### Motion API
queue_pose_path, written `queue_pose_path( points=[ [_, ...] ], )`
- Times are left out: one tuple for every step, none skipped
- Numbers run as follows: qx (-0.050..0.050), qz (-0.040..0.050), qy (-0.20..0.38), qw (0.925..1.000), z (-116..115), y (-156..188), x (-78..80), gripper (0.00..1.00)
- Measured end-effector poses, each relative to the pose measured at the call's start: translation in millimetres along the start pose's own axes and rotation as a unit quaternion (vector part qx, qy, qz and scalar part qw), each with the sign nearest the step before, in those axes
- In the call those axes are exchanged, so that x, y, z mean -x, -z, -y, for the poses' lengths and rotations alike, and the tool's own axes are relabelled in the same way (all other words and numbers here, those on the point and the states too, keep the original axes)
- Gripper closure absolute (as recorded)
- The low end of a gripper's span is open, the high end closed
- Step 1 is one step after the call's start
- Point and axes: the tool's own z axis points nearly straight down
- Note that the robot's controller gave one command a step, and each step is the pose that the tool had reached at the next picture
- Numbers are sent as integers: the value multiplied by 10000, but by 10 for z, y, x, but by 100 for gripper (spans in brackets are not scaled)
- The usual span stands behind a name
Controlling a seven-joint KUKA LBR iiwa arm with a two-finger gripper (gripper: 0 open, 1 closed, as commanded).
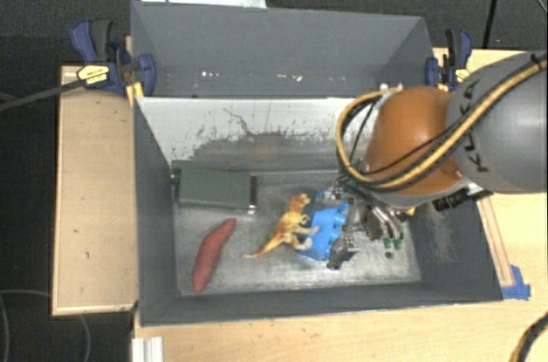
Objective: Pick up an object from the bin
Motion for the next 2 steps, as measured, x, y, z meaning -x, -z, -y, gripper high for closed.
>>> queue_pose_path(
  points=[
    [0, 0, 0, 10000, 0, 0, 0, 0],
    [-3, 20, 1595, 9872, -284, -588, -80, 100]
  ],
)
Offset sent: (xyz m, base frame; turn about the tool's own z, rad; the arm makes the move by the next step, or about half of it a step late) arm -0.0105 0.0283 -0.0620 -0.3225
